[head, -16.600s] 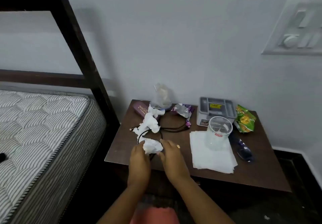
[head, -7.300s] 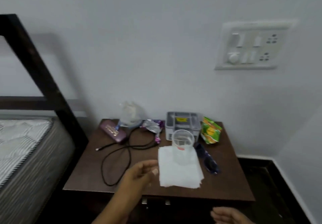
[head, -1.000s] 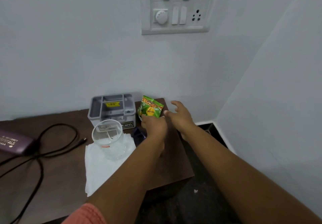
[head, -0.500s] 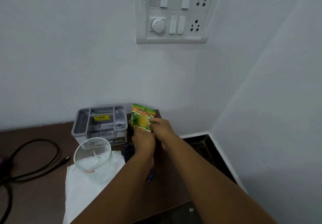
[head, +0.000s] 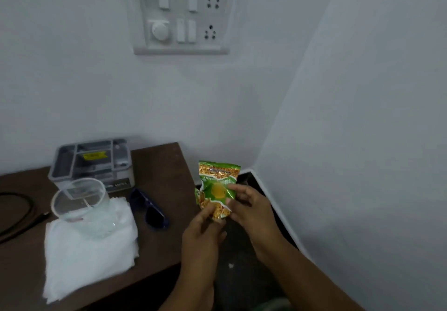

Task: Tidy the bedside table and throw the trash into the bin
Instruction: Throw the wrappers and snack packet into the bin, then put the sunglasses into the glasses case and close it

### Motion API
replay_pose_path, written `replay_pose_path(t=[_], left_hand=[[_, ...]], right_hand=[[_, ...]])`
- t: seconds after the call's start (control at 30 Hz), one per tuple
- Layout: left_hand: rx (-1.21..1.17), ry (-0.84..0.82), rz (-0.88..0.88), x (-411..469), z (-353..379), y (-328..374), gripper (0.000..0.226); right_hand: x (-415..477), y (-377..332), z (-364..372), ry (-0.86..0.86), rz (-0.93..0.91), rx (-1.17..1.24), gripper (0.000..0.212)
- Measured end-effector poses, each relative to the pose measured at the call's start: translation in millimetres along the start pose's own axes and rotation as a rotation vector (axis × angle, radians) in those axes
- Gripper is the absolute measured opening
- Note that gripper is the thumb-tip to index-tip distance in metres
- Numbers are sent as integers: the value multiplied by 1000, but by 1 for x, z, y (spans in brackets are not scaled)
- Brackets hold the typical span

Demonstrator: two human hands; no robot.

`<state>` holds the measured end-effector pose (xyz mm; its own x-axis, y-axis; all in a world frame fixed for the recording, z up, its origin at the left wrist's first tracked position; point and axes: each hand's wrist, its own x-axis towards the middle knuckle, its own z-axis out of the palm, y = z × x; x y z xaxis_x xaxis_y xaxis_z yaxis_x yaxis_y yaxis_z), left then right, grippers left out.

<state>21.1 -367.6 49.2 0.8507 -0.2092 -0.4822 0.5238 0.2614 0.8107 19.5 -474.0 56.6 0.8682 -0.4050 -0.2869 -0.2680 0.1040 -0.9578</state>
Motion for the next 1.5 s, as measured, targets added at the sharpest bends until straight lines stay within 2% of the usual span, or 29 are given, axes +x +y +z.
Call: replay_pose_path(t=[0.2, 0.43, 0.57, 0.63, 0.67, 0.77, 0.87, 0.93, 1.0, 1.07, 1.13, 1.23, 1.4, 1.5], left_hand=[[86, -111, -277, -69, 22, -78, 31], [277, -257, -522, -116, 35, -125, 27], [478, -431, -585, -126, 37, -146, 13], [618, -508, -580, -126, 36, -150, 19], [665, -529, -589, -123, 35, -154, 23], [804, -587, -616, -123, 34, -150, 15], [929, -601, -563, -125, 23, -146, 42], [966, -639, -551, -122, 18, -142, 42], [903, -617, -546, -118, 17, -136, 38], [844, -587, -507, -111, 12, -130, 35], [763, -530, -477, -111, 6, -111, 38], [650, -480, -400, -108, -12, -80, 36], [476, -268, -91, -111, -73, -11, 16], [362, -90, 50, -112, -120, 26, 18]], right_hand=[[-88, 54, -85, 127, 105, -84, 26], [-160, 130, -141, 357, 271, -8, 28], [-185, 164, -150, 448, 297, -48, 30], [-191, 174, -154, 477, 302, -100, 31], [-193, 178, -156, 478, 320, -98, 30], [-200, 187, -161, 431, 409, -89, 31], [-209, 199, -167, 349, 431, -262, 39], [-213, 203, -172, 341, 449, -325, 37], [-212, 202, -173, 348, 436, -336, 33], [-204, 198, -168, 371, 420, -237, 30], [-190, 189, -157, 391, 489, -98, 26], [-172, 167, -137, 339, 482, -69, 26], [-148, 119, -88, 168, 322, -17, 21], [-134, 91, -51, 26, 200, -79, 22]])
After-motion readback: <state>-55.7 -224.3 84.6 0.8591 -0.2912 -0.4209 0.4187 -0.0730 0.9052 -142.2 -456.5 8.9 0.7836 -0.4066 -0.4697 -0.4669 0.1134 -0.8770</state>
